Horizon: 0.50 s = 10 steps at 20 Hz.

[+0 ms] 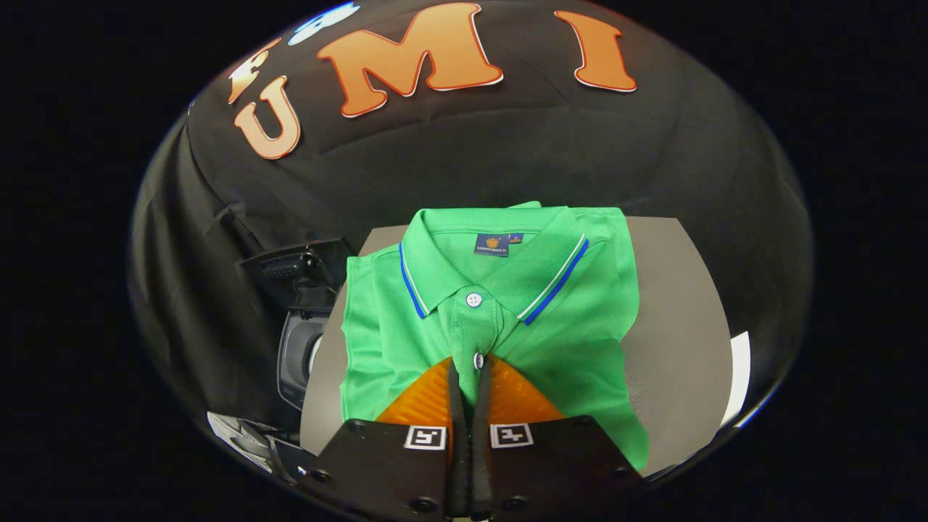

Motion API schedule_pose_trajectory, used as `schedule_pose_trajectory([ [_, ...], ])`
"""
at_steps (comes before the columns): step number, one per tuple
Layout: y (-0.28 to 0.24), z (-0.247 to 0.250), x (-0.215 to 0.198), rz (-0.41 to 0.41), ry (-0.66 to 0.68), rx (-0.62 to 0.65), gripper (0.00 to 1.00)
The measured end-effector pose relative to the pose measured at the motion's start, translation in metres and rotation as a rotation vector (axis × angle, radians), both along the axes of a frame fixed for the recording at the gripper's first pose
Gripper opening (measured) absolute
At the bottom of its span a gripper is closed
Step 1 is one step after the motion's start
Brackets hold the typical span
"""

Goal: Put the clothes into the washing machine and then close the washing machine lid.

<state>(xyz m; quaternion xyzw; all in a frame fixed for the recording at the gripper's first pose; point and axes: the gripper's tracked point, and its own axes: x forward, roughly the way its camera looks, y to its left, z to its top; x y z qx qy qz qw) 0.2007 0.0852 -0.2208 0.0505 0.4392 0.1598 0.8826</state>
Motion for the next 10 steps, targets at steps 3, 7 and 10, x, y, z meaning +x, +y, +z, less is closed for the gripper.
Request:
schedule_pose_trajectory([
  [3, 0.001, 0.005, 0.002, -0.009, -0.107, 0.060, 0.08],
  [7, 0.002, 0.023, 0.003, -0.060, -0.282, 0.259, 0.08],
  [10, -0.007, 0.051, -0.002, -0.051, -0.424, 0.370, 0.08],
])
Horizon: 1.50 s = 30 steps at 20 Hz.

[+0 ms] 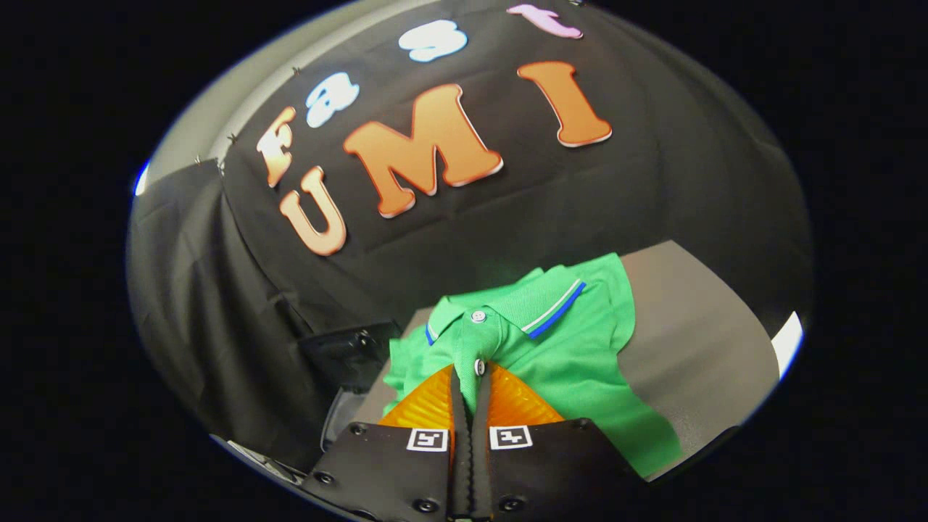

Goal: Put the clothes into the washing machine and then close the washing machine lid.

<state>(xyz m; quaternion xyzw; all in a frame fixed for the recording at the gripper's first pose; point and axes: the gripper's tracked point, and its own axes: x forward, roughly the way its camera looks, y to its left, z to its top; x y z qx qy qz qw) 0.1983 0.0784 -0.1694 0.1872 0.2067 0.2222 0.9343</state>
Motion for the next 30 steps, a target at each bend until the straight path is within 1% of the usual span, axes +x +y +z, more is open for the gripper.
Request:
schedule_pose_trajectory([
  [2, -0.004, 0.025, -0.008, 0.003, -0.092, 0.054, 0.07],
  [4, -0.013, 0.048, -0.019, 0.012, -0.161, 0.071, 0.07],
  [9, -0.030, 0.087, -0.044, -0.009, -0.304, 0.043, 0.07],
  [12, -0.028, 0.105, -0.062, 0.001, -0.376, 0.040, 0.07],
  [14, -0.020, 0.119, -0.084, 0.014, -0.417, 0.020, 0.07],
  [17, 0.016, 0.140, -0.107, 0.016, -0.471, 0.010, 0.07],
  [19, 0.047, 0.154, -0.114, -0.005, -0.488, 0.023, 0.07],
  [21, 0.074, 0.160, -0.122, -0.028, -0.508, 0.003, 0.07],
  [23, 0.104, 0.168, -0.130, -0.034, -0.536, -0.026, 0.07],
  [26, 0.152, 0.170, -0.136, -0.030, -0.553, -0.034, 0.07],
  [30, 0.214, 0.159, -0.129, -0.020, -0.539, -0.024, 0.07],
])
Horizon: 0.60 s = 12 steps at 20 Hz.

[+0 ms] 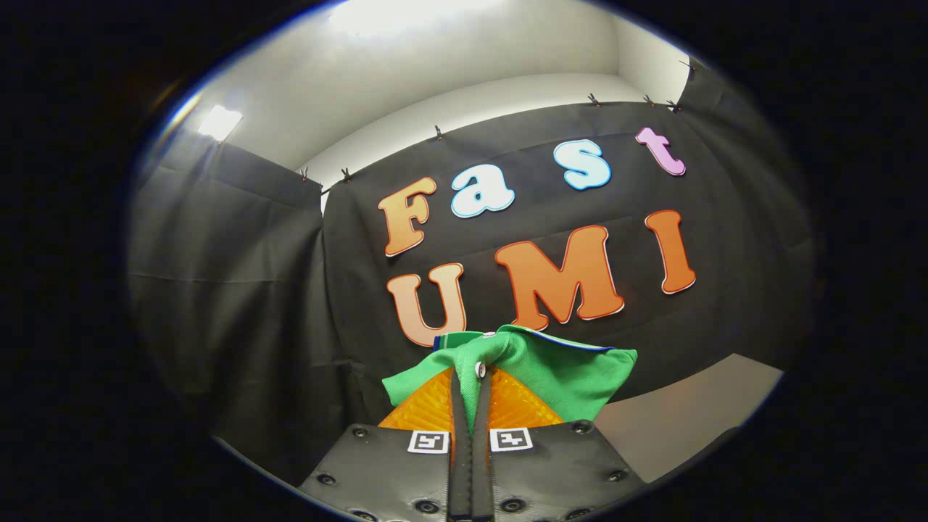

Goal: Put the clothes into the washing machine and then close the washing machine lid.

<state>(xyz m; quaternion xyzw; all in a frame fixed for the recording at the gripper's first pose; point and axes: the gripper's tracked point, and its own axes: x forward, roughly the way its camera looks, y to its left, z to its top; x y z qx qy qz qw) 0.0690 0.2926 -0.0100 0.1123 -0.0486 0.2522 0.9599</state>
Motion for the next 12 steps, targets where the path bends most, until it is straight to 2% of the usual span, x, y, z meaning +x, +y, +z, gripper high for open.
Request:
schedule_pose_trajectory([
  [4, 0.055, -0.023, 0.018, 0.029, 0.030, -0.035, 0.07],
  [12, 0.140, -0.115, 0.056, 0.080, 0.188, -0.112, 0.07],
])
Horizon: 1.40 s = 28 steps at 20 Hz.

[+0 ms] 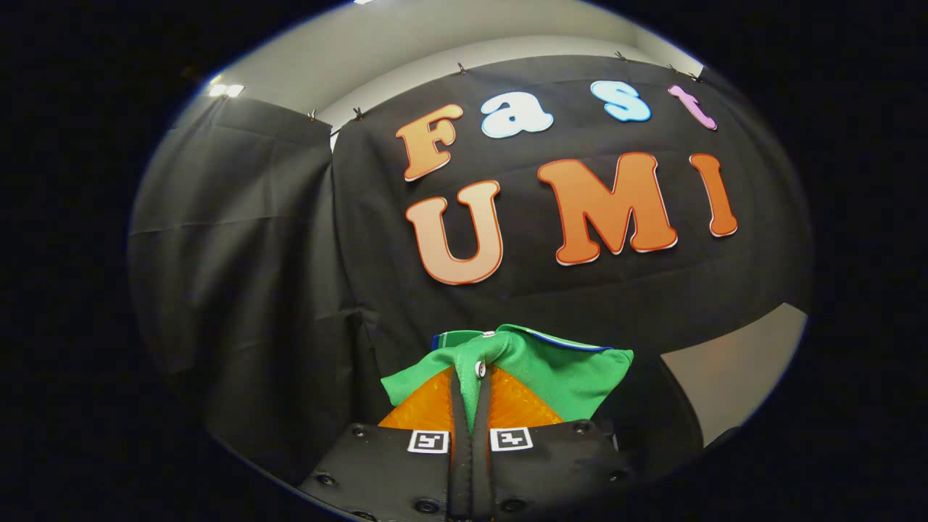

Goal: Put the clothes into the washing machine and then close the washing machine lid.

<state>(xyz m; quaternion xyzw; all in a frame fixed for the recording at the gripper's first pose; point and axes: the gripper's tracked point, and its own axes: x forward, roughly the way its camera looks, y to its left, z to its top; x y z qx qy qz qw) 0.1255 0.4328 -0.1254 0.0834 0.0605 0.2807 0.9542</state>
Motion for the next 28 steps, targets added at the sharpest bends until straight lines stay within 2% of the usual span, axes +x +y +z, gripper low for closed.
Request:
schedule_pose_trajectory([
  [8, 0.040, -0.102, 0.035, -0.016, 0.185, -0.040, 0.07],
  [20, 0.049, -0.248, 0.054, -0.061, 0.466, -0.137, 0.07],
  [28, 0.047, -0.321, 0.058, -0.074, 0.611, -0.207, 0.08],
])
